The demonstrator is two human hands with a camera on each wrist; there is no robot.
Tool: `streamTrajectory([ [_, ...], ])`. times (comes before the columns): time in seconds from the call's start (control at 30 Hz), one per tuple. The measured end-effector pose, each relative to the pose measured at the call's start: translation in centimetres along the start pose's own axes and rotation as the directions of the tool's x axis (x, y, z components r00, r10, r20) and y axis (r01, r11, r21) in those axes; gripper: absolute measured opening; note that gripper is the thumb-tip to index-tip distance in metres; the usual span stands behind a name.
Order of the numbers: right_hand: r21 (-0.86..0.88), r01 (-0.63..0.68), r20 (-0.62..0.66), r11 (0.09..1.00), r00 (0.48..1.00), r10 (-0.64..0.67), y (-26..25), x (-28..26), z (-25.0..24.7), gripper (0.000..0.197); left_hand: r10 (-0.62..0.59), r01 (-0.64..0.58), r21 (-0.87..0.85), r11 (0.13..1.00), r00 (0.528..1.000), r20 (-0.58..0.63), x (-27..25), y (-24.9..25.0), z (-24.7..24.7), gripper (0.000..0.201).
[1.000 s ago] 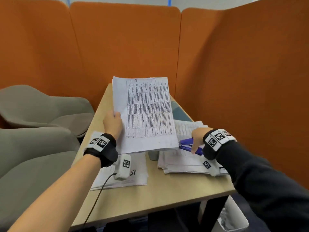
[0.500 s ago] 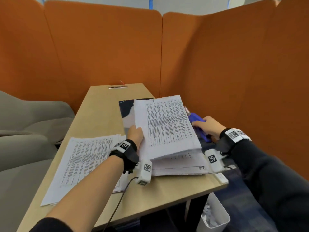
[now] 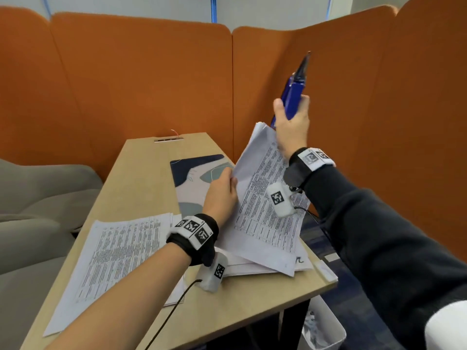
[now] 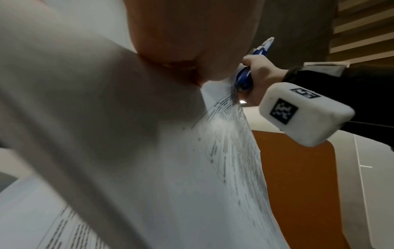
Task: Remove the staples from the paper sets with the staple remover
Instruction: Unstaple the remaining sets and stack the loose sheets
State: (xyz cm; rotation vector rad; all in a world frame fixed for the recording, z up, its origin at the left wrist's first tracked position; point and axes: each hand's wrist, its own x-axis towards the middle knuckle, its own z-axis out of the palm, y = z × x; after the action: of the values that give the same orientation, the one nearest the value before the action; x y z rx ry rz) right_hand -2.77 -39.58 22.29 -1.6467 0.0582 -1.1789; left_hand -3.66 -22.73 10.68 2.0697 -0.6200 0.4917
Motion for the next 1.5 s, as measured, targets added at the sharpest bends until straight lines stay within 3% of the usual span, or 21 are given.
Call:
streamTrajectory([
  [0.13,-0.057,0.053,0.158,0.997,0.987,-0.043,-0.4,-0.3,1.1,0.021,0.067,-0.067,0.046,0.997,0.998,0.013,-0.1,1.5,0.0,0.013],
  [0.3,-0.048,0.038,0.138,0.998,0.99,-0.031,-0.3,0.0,0.8,0.02,0.15,-0.153,0.116,0.981,0.988,0.039,-0.8,3.0,-0.1,0.011],
  [0.37,-0.101,0.027,0.138,0.994,0.99,-0.013,0.0,0.2,0.4,0.03,0.174,-0.183,0.153,0.971,0.982,0.068,-1.3,3.8,0.2,0.009],
  [0.5,-0.075,-0.12,0.13,0.99,0.983,0.129,1.9,0.4,-0.5,0.039,0.114,-0.121,0.111,0.986,0.991,0.068,-1.9,5.1,0.5,0.019],
  [0.6,-0.001,-0.237,0.201,0.972,0.952,0.232,3.1,0.7,-1.4,0.038,0.082,-0.087,0.08,0.993,0.995,0.062,-1.7,5.0,0.2,0.021],
  [0.7,-0.093,-0.2,0.231,0.975,0.949,0.216,3.4,0.9,-2.3,0.036,0.072,-0.072,0.022,0.997,0.997,0.024,-1.2,4.4,-0.1,0.019],
  [0.9,-0.087,-0.16,0.164,0.983,0.971,0.173,3.1,0.9,-1.9,0.04,0.093,-0.093,0.001,0.996,0.995,0.027,-1.0,4.4,0.1,0.018],
  [1.03,-0.207,-0.106,0.17,0.973,0.975,0.142,2.8,1.0,-1.5,0.045,0.093,-0.093,-0.013,0.996,0.996,-0.006,-1.4,4.1,0.7,0.02],
  [1.13,-0.273,-0.08,0.18,0.959,0.975,0.133,3.5,0.8,-1.4,0.042,0.099,-0.097,-0.031,0.995,0.994,0.044,-1.6,3.7,1.1,0.023],
  [1.2,-0.317,-0.05,0.203,0.947,0.972,0.119,4.2,0.4,-1.4,0.036,0.048,-0.046,-0.033,0.998,0.997,0.065,-1.2,3.0,1.4,0.024],
  [1.27,-0.378,-0.016,0.232,0.926,0.966,0.111,4.5,-0.1,-1.1,0.035,-0.099,0.1,-0.066,0.993,0.995,0.026,-0.4,1.8,1.7,0.022],
  [1.33,-0.361,-0.019,0.196,0.932,0.976,0.095,4.9,-0.9,-0.6,0.038,-0.277,0.278,-0.051,0.959,0.961,0.025,0.4,-0.1,2.1,0.021],
  [1.43,-0.17,-0.186,0.103,0.968,0.973,0.205,6.0,-2.2,0.8,0.032,-0.475,0.476,0.003,0.879,0.877,0.073,1.2,-4.0,3.2,0.028],
  [1.5,-0.026,-0.423,0.161,0.906,0.892,0.421,7.2,-3.7,1.9,0.029,-0.527,0.52,0.083,0.85,0.838,0.14,1.3,-6.4,4.0,0.039],
])
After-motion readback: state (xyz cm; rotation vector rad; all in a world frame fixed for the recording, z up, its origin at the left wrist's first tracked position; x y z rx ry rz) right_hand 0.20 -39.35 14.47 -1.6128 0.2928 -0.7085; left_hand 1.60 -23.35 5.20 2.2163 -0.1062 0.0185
